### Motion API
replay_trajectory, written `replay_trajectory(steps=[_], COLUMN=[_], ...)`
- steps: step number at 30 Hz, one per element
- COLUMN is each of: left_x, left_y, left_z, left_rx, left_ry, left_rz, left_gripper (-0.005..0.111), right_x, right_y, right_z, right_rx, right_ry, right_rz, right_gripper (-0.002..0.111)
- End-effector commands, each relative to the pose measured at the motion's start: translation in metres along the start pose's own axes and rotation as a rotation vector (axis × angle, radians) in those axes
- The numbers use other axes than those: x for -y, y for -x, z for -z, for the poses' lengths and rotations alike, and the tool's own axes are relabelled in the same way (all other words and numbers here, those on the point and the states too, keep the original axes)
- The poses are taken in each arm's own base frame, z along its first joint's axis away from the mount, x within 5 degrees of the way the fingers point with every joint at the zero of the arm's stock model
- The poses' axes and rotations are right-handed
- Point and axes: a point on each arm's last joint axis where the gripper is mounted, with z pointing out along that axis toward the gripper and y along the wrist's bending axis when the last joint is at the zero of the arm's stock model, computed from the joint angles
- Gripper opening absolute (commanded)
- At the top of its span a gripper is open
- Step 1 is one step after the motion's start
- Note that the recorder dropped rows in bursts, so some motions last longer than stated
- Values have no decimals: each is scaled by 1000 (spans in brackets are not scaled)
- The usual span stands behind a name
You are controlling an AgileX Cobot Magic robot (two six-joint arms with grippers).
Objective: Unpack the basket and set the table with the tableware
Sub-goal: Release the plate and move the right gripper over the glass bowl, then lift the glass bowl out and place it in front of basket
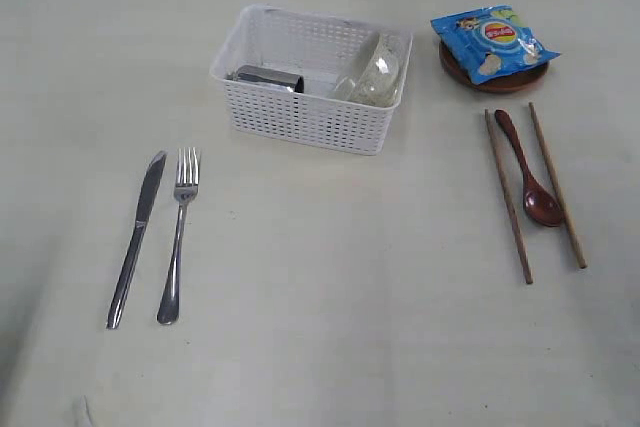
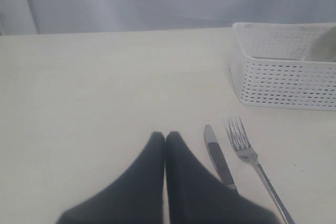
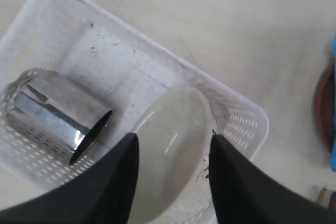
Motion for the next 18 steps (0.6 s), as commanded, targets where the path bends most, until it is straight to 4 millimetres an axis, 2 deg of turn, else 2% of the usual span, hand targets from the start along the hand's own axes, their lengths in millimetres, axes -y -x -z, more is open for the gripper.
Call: replay_trajectory(steps=[1,6,11,12,13,14,15,16,18], left_x=[0,0,0,0,0,0,0,0,0], left_y=[0,0,0,0,0,0,0,0,0], left_z=[0,0,0,0,0,0,0,0,0], left_rx=[10,10,10,10,10,10,10,10,10], left_ry=[-3,-3,-3,-3,-3,-3,-3,-3,-3], left_rz=[-5,-5,-5,-5,-5,-5,-5,-5,-5], left_gripper=[0,0,0,0,0,0,0,0,0], right_x=[6,9,11,11,11,11,11,11,11], right_y=[-10,-24,-27,-27,-28,-28,-29,-29,-30], right_z=[-14,-32,-37,-38,-41,-44,-48,-51,-57], right_rx=[-59,-140,-156,-158,-165,-170,-180,-186,-200], right_ry=[-39,-43,-48,-49,-50,-50,-51,-52,-54], right_rz=[-11,-26,-29,-31,-31,-31,-25,-23,-9], right_gripper=[41,41,39,37,24,18,4,0,0])
